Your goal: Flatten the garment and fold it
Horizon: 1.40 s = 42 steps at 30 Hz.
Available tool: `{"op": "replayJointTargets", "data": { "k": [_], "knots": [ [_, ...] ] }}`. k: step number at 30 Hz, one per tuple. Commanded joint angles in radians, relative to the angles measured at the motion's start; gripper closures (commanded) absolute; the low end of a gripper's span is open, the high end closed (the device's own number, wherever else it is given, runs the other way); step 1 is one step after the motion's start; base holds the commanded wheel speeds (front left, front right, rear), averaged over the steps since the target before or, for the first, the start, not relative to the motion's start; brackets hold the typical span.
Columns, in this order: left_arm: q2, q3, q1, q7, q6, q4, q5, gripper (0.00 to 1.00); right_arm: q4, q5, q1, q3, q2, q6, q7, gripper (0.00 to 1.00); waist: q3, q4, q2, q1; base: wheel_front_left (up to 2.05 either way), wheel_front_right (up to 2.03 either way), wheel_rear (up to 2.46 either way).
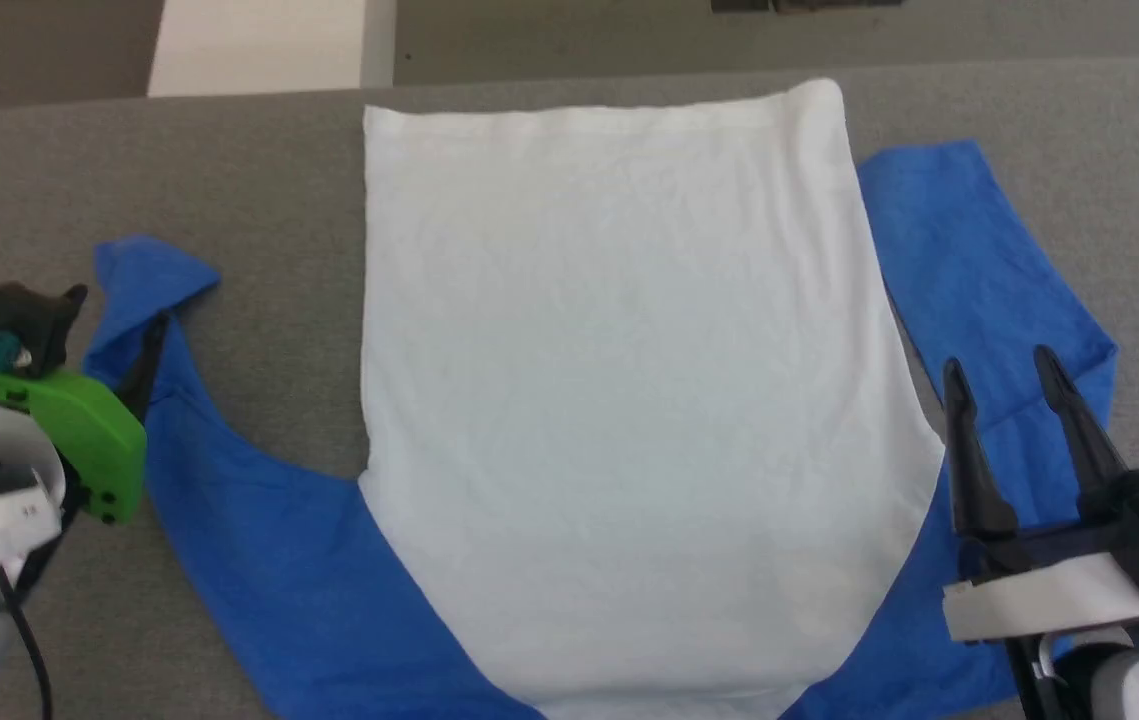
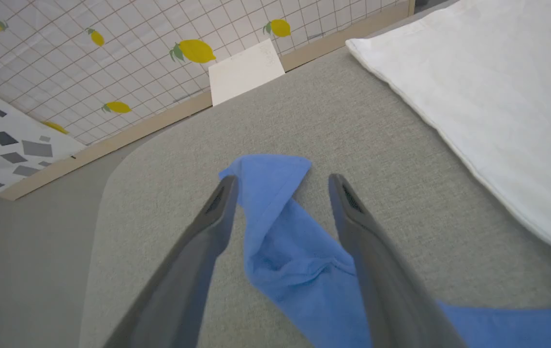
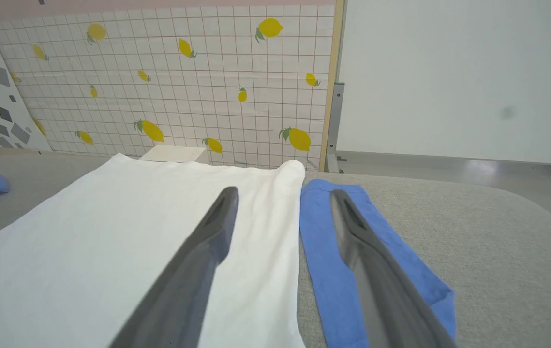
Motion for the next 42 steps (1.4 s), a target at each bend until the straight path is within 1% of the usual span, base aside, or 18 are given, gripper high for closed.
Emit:
{"op": "replayJointTargets", "data": {
  "k": [1,3,6,8,11,13,16,17,18,19,22,26,28,29,33,37,39,42],
  "knots": [
    [0.010,-0.010,-0.041,0.025,-0.019,0.025,0.004,0.00,-0.007,-0.003,-0.029,0.012,-0.001,-0.002,-0.009,0.00,0.075,-0.048,0.0000,0.0000,0.00,0.00,0.00],
    [0.025,-0.023,-0.085,0.078,-0.041,0.059,-0.003,0.00,-0.010,0.001,-0.052,0.030,-0.001,-0.002,-0.011,0.00,0.105,-0.067,0.0000,0.0000,0.00,0.00,0.00],
    [0.064,-0.060,-0.136,0.179,-0.069,0.096,-0.010,0.00,-0.011,0.008,-0.084,0.052,-0.001,-0.002,-0.018,0.00,0.138,-0.095,0.0000,0.0000,0.00,0.00,0.00],
    [0.087,-0.081,-0.158,0.222,-0.079,0.098,-0.025,0.00,-0.007,0.016,-0.096,0.061,-0.001,-0.002,-0.023,0.00,0.156,-0.110,0.0000,0.0000,0.00,0.00,0.00],
    [0.127,-0.111,-0.180,0.286,-0.086,0.092,-0.040,0.00,0.006,0.033,-0.109,0.071,0.000,-0.002,-0.032,0.00,0.180,-0.128,0.0000,0.0000,0.00,0.00,0.00],
    [0.144,-0.114,-0.194,0.308,-0.086,0.091,-0.039,0.00,0.015,0.042,-0.114,0.073,0.000,-0.002,-0.038,0.00,0.189,-0.135,0.0000,0.0000,0.00,0.00,0.00],
    [0.162,-0.110,-0.212,0.333,-0.069,0.100,-0.026,0.00,0.032,0.053,-0.123,0.079,0.000,-0.002,-0.048,0.00,0.201,-0.142,0.0000,0.0000,0.00,0.00,0.00],
    [0.163,-0.106,-0.215,0.337,-0.058,0.104,-0.025,0.38,0.038,0.056,-0.126,0.082,0.000,-0.002,-0.051,0.00,0.202,-0.145,0.0000,0.0000,0.00,0.00,0.00],
    [0.164,-0.103,-0.216,0.340,-0.048,0.107,-0.025,0.71,0.043,0.058,-0.129,0.084,0.000,-0.002,-0.054,0.00,0.202,-0.146,0.0000,0.0000,0.00,0.00,0.00],
    [0.166,-0.099,-0.215,0.347,-0.037,0.111,-0.025,1.00,0.050,0.059,-0.132,0.086,0.000,-0.002,-0.056,0.00,0.200,-0.146,0.0000,0.0000,0.00,0.00,0.00],
    [0.164,-0.089,-0.209,0.351,-0.017,0.107,-0.036,1.00,0.067,0.061,-0.134,0.087,0.000,-0.002,-0.059,0.00,0.187,-0.143,0.0000,0.0000,0.00,0.00,0.00],
    [0.146,-0.059,-0.197,0.288,0.021,0.087,-0.053,1.00,0.085,0.063,-0.130,0.085,0.000,-0.002,-0.056,0.00,0.148,-0.130,0.0000,0.0000,0.00,0.00,0.00],
    [0.135,-0.036,-0.182,0.256,0.046,0.075,-0.070,1.00,0.090,0.061,-0.121,0.078,0.000,-0.002,-0.052,0.00,0.119,-0.121,0.0000,0.0000,0.00,0.00,0.00],
    [0.132,-0.011,-0.158,0.228,0.075,0.058,-0.086,1.00,0.094,0.058,-0.113,0.069,0.000,-0.002,-0.048,0.00,0.085,-0.111,0.0000,0.0000,0.00,0.00,0.00],
    [0.134,0.054,-0.089,0.175,0.136,-0.015,-0.131,1.00,0.095,0.056,-0.082,0.049,0.000,-0.002,-0.040,0.00,0.015,-0.089,0.0000,0.0000,0.00,0.00,0.00],
    [0.149,0.117,0.011,0.156,0.206,-0.141,-0.171,1.00,0.089,0.057,-0.038,0.027,0.000,-0.002,-0.028,0.00,-0.051,-0.063,0.0000,0.0000,0.00,0.00,0.00],
    [0.160,0.143,0.070,0.154,0.244,-0.227,-0.181,1.00,0.082,0.059,-0.016,0.016,0.000,-0.002,-0.020,0.00,-0.076,-0.050,0.0000,0.0000,0.00,0.00,0.00],
    [0.155,0.178,0.150,0.151,0.297,-0.373,-0.205,1.00,0.068,0.063,0.011,0.004,0.000,-0.002,-0.009,0.00,-0.104,-0.033,0.0000,0.0000,0.00,0.00,0.00]
  ]
}}
